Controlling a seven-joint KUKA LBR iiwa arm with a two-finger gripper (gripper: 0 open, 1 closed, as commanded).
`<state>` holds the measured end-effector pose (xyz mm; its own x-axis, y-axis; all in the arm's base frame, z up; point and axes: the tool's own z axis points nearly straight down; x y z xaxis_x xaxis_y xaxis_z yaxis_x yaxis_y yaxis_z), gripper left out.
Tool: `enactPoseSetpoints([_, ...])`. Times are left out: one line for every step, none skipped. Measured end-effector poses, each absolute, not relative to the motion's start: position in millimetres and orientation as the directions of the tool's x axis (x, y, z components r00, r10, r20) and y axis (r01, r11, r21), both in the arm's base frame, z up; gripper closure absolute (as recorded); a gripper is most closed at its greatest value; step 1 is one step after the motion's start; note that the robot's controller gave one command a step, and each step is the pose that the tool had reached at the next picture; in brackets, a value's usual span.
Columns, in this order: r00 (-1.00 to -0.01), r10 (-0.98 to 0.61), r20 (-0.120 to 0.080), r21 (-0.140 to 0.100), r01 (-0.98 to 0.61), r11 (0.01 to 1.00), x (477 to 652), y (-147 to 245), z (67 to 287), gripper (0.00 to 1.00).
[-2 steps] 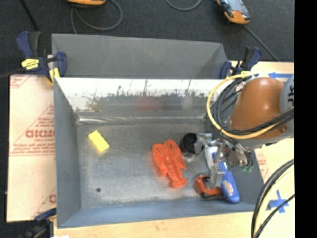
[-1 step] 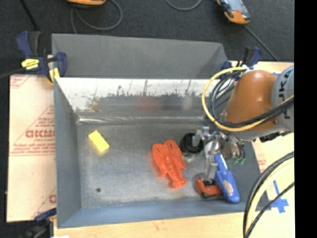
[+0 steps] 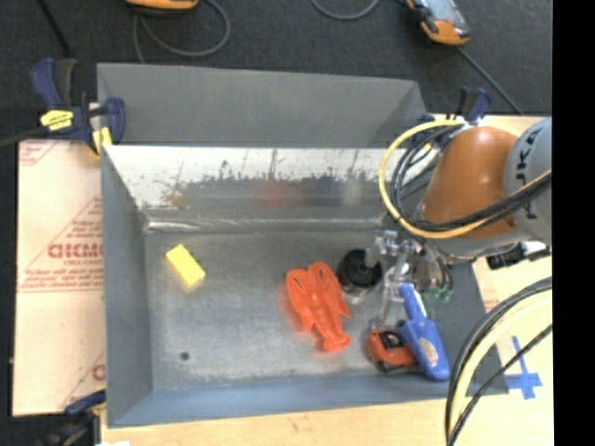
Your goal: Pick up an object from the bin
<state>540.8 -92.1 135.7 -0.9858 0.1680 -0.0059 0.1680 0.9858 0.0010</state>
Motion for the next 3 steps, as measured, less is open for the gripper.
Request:
enactPoseSetpoints([-0.999, -0.047, -0.004, -0.003, -0.047, 0.999, 552.7, -94, 139, 0.00])
enactPoseSetpoints([-0.996, 0.084, -0.006, 0.001, 0.084, 0.996, 557.9, -104, 144, 0.00])
enactPoseSetpoints([-0.996, 0.084, -0.006, -0.002, 0.084, 0.996, 573.6, -106, 136, 0.00])
